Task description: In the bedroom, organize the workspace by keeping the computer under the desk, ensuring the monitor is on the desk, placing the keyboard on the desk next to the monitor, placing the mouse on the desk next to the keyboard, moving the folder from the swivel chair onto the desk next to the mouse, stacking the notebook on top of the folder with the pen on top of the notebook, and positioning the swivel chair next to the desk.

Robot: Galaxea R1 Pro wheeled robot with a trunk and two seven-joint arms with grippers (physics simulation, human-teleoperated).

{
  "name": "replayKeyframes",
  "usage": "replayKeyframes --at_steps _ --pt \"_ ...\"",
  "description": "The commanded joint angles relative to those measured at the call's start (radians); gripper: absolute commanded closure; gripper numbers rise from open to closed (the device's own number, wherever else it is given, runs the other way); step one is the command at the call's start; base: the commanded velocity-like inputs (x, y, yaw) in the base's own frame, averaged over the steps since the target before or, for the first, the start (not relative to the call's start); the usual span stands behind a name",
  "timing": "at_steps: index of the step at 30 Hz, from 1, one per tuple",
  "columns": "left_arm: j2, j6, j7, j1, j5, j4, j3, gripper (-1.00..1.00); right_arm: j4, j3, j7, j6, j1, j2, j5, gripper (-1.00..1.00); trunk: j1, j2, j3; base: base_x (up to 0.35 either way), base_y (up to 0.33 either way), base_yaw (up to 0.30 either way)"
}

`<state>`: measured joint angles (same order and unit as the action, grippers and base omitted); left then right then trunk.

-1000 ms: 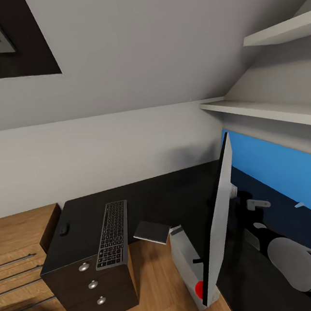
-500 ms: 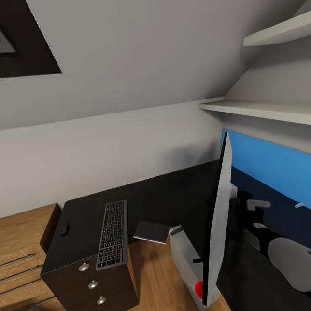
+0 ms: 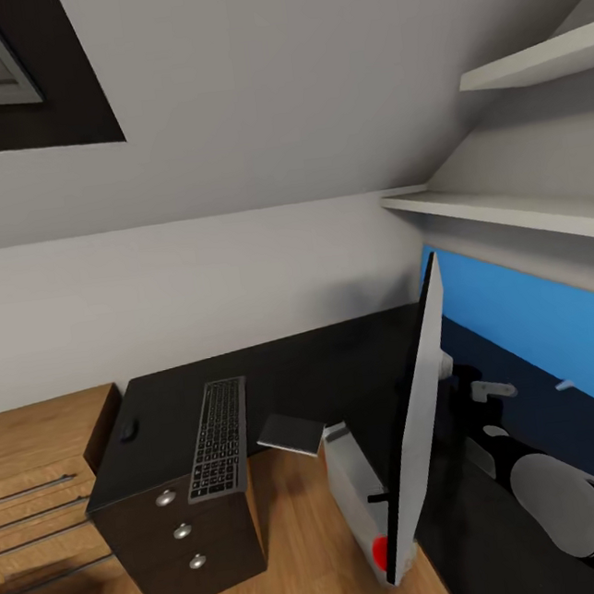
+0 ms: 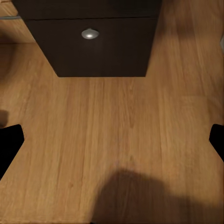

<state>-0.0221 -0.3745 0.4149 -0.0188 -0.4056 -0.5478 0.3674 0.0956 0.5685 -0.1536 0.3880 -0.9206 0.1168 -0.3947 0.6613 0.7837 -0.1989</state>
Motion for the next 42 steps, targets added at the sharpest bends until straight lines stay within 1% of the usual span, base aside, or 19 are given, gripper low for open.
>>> replayKeyframes --at_steps 1,25,35,42 --pt "0.001 -0.005 0.007 -0.001 -0.010 0.000 0.008 -1.00 -0.002 -0.007 -0.005 0.003 -0.001 0.000 -0.012 1.00 0.000 0.001 -0.001 -0.298 0.063 0.000" --pt "0.001 -0.004 0.006 -0.001 -0.010 0.000 0.009 -1.00 -0.002 -0.007 -0.004 0.006 -0.001 0.000 -0.012 1.00 0.000 0.001 -0.001 -0.328 0.006 0.000" --pt "0.001 -0.004 0.005 -0.001 -0.010 0.000 0.010 -1.00 -0.002 -0.007 -0.004 0.006 -0.001 0.000 -0.012 1.00 0.000 0.001 -0.001 -0.330 -0.129 0.000" --pt "0.001 -0.004 0.005 -0.001 -0.010 0.000 0.010 -1.00 -0.002 -0.007 -0.004 0.007 -0.001 0.000 -0.012 1.00 0.000 0.001 -0.001 -0.258 -0.229 0.000"
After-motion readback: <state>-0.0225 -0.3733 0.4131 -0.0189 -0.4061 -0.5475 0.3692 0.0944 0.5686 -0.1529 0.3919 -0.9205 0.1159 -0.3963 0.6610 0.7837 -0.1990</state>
